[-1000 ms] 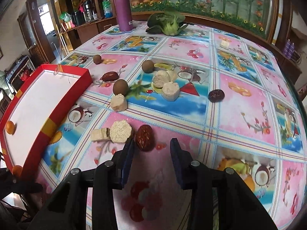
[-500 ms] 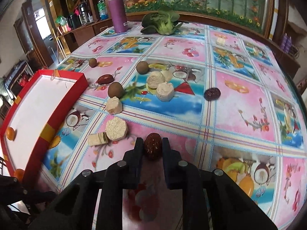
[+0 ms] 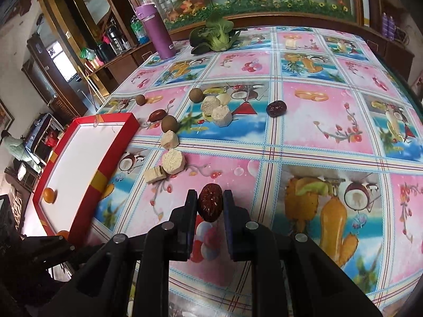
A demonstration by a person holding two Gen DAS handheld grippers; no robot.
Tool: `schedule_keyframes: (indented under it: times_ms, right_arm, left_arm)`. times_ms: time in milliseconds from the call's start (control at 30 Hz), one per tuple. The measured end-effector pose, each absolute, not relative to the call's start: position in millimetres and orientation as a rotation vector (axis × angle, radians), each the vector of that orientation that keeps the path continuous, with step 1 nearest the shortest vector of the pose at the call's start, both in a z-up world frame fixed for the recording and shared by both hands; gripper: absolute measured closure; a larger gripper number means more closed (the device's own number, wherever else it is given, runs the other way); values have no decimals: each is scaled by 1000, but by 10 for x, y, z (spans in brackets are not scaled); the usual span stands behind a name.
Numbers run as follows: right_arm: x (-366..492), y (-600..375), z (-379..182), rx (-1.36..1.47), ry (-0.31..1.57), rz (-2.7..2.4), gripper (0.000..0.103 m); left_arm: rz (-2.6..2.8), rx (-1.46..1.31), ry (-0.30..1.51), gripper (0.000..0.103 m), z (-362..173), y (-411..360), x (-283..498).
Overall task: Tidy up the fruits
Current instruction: 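Grasp a red date with the right gripper while the left gripper grasps another date, then carry both dates over the tray and open both grippers to release them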
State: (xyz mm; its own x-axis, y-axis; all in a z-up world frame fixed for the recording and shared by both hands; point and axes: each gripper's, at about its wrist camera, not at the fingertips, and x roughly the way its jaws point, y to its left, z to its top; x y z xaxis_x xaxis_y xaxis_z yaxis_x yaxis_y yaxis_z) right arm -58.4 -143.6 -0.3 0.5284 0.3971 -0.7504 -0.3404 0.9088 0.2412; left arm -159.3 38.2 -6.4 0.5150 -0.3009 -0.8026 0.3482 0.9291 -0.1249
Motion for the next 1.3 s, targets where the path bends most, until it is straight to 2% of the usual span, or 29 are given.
schedule_keyframes:
  times_ms: [367, 633, 900, 1300]
  right_arm:
    - [-707, -1169, 163, 59, 889, 509, 86]
    - [-812, -458, 298, 16, 859, 654, 86]
    - [-886, 365, 152, -23, 884, 775, 86]
    - [-854, 684, -166, -99, 960, 766, 85]
  left_arm:
    - [-350, -5, 865, 83, 219, 612, -1614]
    - [-171, -48, 723, 83, 604, 1213, -1633]
    - [36, -100, 756, 83, 366, 1781, -1516]
    - [59, -92, 817, 83, 110, 1975, -1498]
